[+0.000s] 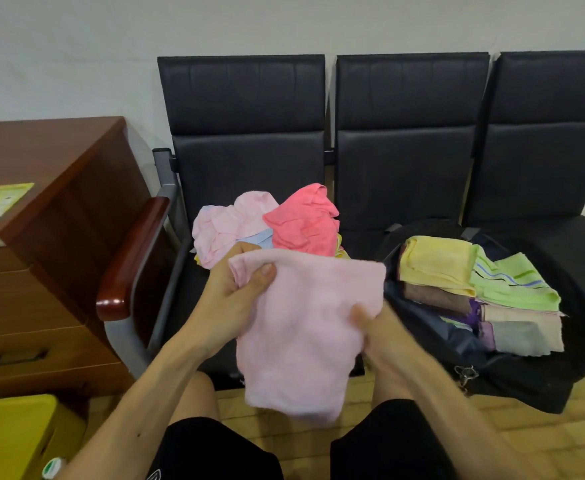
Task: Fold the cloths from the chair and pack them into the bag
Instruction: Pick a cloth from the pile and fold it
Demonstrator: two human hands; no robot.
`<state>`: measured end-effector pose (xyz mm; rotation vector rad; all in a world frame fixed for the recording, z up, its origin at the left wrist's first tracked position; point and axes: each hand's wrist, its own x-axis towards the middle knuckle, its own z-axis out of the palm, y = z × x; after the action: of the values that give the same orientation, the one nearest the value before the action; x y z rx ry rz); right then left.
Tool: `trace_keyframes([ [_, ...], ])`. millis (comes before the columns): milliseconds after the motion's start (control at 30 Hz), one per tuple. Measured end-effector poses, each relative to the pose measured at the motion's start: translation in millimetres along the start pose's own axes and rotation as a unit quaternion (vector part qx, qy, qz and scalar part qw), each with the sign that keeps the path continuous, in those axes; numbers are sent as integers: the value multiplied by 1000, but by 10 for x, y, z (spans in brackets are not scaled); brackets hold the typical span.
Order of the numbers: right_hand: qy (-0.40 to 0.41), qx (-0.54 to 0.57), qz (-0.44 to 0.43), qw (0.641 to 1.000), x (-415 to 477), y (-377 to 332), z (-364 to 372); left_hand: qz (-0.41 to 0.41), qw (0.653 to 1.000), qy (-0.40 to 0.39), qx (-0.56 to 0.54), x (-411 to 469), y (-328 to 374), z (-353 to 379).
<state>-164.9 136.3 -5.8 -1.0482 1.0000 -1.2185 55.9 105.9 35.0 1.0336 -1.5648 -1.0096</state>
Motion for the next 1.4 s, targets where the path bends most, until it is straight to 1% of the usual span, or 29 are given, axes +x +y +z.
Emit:
trace_keyframes([
  [67, -84, -80, 66, 991, -106, 251, 76, 18, 999, 26, 18, 18, 17, 35],
  [100, -109, -104, 90, 984, -147, 343, 112, 25, 998, 43, 32, 20, 15, 38],
  [200, -113, -101, 142, 978, -247, 453, 185, 31, 989, 116, 90, 12, -29, 14],
  [267, -96, -18, 152, 984, -313, 420, 221, 13, 977, 166, 133, 12, -85, -31],
  [333, -87, 121, 168, 974, -346, 322, 255, -2, 970, 199, 143, 24, -141, -74],
  [367, -81, 181, 170, 965, -341, 261, 307, -8, 968, 211, 135, 24, -162, -79],
  [400, -57, 219, 179, 957, -327, 285, 315, -16, 968, 223, 110, 26, -173, -70],
  [433, -32, 219, 181, 958, -316, 302, 341, -26, 969, 237, 70, 33, -168, -50],
  [500, -2, 113, 197, 974, -327, 416, 389, -49, 962, 267, -10, 42, -131, -4],
  [567, -64, -26, 207, 976, -376, 508, 448, -79, 950, 296, -56, 71, -110, 26],
  [600, -105, -53, 212, 970, -415, 536, 472, -99, 944, 308, -69, 88, -110, 23],
  [633, -120, -47, 225, 966, -435, 538, 493, -122, 938, 316, -77, 117, -124, 5],
  [700, -138, -20, 224, 964, -451, 481, 505, -162, 926, 331, -80, 180, -174, -97],
  [767, -136, 32, 204, 969, -453, 347, 479, -185, 927, 321, -53, 228, -287, -258],
  [800, -133, 69, 196, 969, -447, 259, 464, -192, 934, 301, -27, 237, -367, -317],
  [867, -104, 136, 195, 966, -430, 64, 485, -203, 946, 245, 61, 205, -543, -363],
  [900, -84, 148, 196, 966, -415, -5, 492, -207, 949, 221, 92, 170, -632, -345],
  [933, -65, 147, 202, 966, -408, -70, 523, -216, 951, 203, 93, 131, -670, -295],
  [967, -51, 140, 202, 968, -396, -122, 554, -234, 951, 191, 71, 78, -698, -237],
  [1000, -42, 133, 200, 970, -398, -180, 590, -269, 946, 177, 31, 19, -678, -184],
  [1033, -35, 130, 195, 972, -393, -216, 597, -320, 934, 155, -32, -32, -621, -149],
  [1067, -26, 128, 186, 974, -392, -246, 600, -375, 911, 121, -121, -100, -544, -122],
  [1133, -8, 129, 164, 978, -379, -285, 574, -445, 832, 77, -322, -249, -424, -77],
  [1167, -1, 136, 154, 979, -368, -287, 556, -456, 801, 74, -380, -309, -413, -46],
  [1200, 2, 146, 147, 978, -361, -303, 556, -455, 784, 73, -415, -359, -412, -13],
  [1233, 8, 151, 143, 978, -342, -295, 541, -449, 777, 71, -435, -404, -433, 24],
  [1333, 13, 144, 143, 979, -295, -262, 491, -413, 774, 36, -478, -457, -465, 73],
  [1367, 23, 143, 152, 978, -267, -239, 468, -401, 777, 27, -484, -451, -459, 76],
  [1400, 39, 147, 173, 973, -251, -210, 443, -389, 788, 23, -477, -444, -480, 70],
])
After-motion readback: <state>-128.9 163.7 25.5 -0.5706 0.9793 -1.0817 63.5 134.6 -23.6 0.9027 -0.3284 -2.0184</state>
